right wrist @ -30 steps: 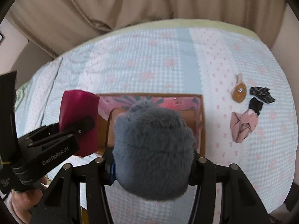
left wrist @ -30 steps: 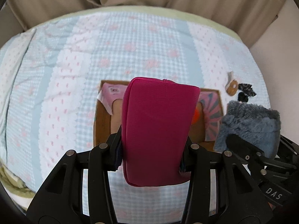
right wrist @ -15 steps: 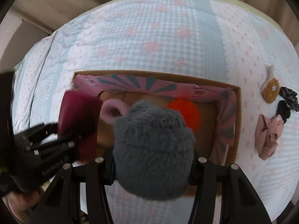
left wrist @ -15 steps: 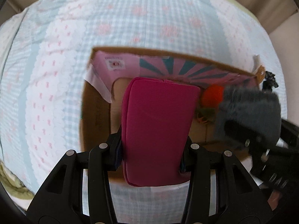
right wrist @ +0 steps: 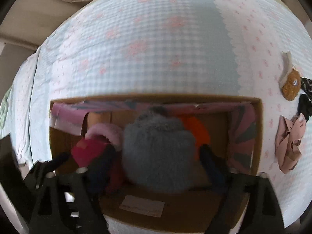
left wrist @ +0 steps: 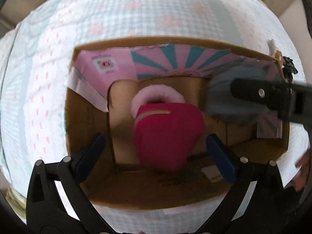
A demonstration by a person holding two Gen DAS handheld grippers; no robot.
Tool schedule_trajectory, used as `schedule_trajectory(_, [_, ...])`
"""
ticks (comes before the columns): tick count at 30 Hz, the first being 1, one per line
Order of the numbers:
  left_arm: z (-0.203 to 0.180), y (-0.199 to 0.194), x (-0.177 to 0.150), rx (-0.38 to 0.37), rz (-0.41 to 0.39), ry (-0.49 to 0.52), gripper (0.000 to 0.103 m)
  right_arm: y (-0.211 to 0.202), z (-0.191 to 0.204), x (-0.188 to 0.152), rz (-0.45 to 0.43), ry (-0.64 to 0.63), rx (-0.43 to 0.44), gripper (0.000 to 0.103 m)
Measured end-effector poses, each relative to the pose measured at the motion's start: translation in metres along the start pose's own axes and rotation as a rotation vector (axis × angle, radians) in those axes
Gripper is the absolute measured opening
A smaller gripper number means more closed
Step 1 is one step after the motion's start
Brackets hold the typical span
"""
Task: Organize soft objects
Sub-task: 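Carry the pouch and hat over the box and release both inside, then withdraw both tools from the box toward the remaining items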
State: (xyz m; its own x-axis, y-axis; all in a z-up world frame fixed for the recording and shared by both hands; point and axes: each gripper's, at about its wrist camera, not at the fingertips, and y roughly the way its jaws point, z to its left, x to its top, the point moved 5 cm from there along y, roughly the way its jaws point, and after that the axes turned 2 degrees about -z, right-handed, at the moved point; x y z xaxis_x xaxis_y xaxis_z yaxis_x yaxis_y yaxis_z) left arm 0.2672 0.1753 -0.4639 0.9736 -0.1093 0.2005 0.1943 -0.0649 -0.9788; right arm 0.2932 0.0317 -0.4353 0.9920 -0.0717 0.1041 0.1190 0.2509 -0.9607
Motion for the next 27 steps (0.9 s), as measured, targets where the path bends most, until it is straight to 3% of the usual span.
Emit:
schedule_trajectory(3, [-0.004, -0.002, 0.000, -0.005, -0.008, 0.018, 0.103, -0.001, 0.002, 0.001, -0.005, -0.005, -0.001, 0.100])
schedule_trajectory(15, [0.001, -0.021, -0.008, -0.017, -0.033, -0.008, 0.103, -0.022, 0.007, -0.004, -0.065, -0.023, -0.017, 0.100])
schedule_trajectory(27, [0.007, -0.090, -0.025, -0.005, -0.140, -0.021, 0.103, -0.089, 0.022, -0.033, -0.166, -0.038, -0.032, 0.100])
